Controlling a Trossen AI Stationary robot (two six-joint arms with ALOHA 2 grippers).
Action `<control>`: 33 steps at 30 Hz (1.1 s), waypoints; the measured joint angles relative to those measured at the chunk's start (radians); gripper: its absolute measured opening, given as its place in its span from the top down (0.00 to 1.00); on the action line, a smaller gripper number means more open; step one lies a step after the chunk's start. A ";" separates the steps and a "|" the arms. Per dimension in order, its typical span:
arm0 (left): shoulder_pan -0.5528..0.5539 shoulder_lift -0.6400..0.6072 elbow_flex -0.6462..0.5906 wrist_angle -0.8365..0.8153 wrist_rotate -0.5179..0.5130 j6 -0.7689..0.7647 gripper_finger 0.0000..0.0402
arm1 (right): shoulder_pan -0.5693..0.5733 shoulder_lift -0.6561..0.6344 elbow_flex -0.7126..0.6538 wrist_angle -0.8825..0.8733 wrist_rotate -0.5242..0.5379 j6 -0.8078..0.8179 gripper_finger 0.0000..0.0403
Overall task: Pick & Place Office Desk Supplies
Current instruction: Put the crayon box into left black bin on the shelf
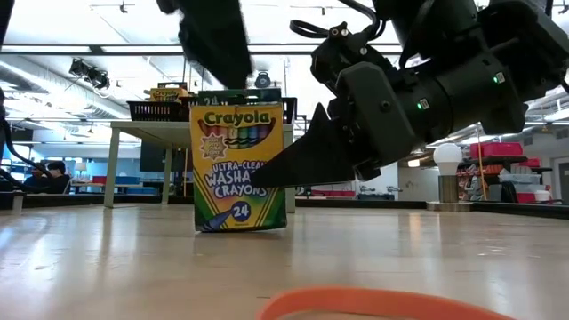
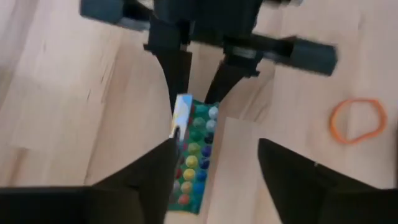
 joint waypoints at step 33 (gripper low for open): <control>0.020 0.060 0.092 -0.136 -0.043 0.061 0.29 | 0.001 0.000 -0.001 0.030 -0.007 -0.002 0.81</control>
